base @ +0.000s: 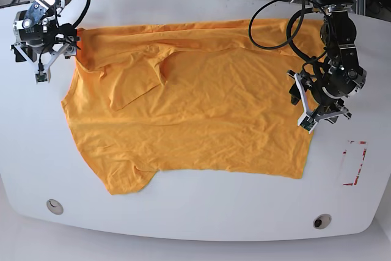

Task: Layout the t-shirt on the table in an organized manner, then fold the t-shirt properly
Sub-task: 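Move both grippers to the shirt shoulder corners and grasp them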

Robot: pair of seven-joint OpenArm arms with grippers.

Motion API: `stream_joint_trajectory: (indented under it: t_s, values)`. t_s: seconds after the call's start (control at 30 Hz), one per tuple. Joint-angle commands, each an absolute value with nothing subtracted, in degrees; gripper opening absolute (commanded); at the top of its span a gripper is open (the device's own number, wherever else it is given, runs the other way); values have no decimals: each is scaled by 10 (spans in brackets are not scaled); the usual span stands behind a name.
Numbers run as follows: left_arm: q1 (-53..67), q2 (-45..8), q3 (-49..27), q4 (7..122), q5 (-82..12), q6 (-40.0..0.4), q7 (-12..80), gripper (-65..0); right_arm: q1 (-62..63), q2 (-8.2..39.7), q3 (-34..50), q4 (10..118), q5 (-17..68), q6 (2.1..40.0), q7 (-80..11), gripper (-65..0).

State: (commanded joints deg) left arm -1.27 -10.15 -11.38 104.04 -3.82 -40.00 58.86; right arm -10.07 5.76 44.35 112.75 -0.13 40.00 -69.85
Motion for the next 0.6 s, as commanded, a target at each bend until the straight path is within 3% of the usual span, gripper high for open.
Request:
stream_joint_trajectory:
  t_s: [0.6]
  values:
    - [-5,-102,-115,1040,-38,-400,587,-304,-79,56,442,1127,-1,400,-736,-103]
